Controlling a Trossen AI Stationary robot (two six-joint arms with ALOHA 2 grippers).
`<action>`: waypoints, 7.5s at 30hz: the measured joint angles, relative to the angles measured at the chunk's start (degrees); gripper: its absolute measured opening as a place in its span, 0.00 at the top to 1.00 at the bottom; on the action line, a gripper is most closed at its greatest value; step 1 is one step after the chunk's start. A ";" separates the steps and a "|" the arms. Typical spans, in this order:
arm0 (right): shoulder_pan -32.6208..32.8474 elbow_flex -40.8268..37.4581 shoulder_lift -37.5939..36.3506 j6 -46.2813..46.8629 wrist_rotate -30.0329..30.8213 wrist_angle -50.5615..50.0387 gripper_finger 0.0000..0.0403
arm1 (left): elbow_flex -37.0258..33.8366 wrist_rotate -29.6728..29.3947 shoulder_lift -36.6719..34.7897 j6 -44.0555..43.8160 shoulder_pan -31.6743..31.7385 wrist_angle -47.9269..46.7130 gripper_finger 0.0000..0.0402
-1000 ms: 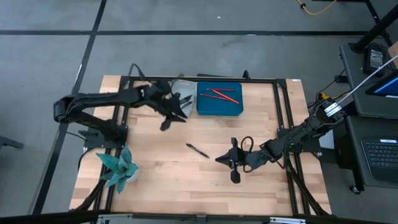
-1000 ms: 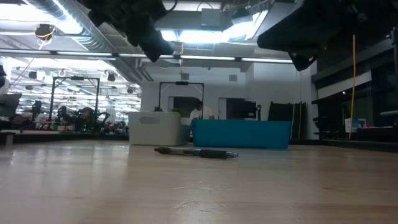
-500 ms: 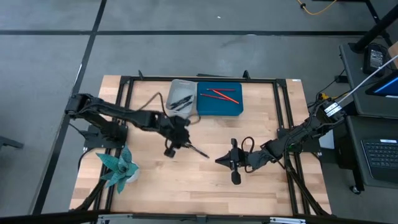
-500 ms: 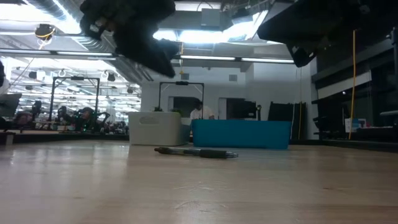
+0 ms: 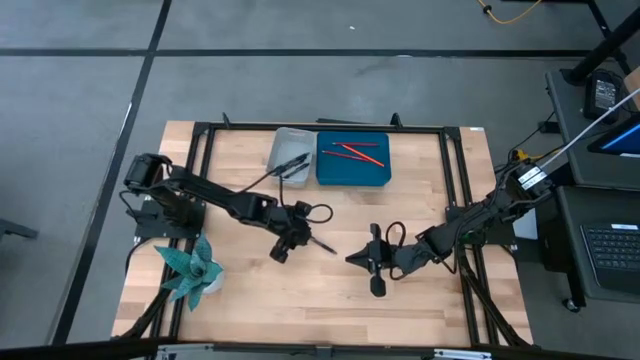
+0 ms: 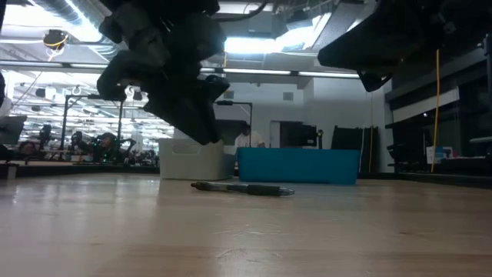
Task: Sort pens & pencils
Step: Put the black pen into the gray bin
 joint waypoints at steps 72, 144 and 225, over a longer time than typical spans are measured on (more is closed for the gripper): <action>0.02 -0.04 0.14 -0.84 -1.53 -0.35 0.95 | 11.26 10.51 20.13 6.19 5.04 -4.99 0.95; 3.04 0.00 0.14 -2.74 3.23 0.82 0.95 | -41.26 2.26 -30.67 -9.32 18.93 59.42 0.95; 2.91 0.00 0.12 -4.18 4.60 0.53 0.95 | -1.99 4.81 -1.01 -18.07 41.56 -2.98 0.86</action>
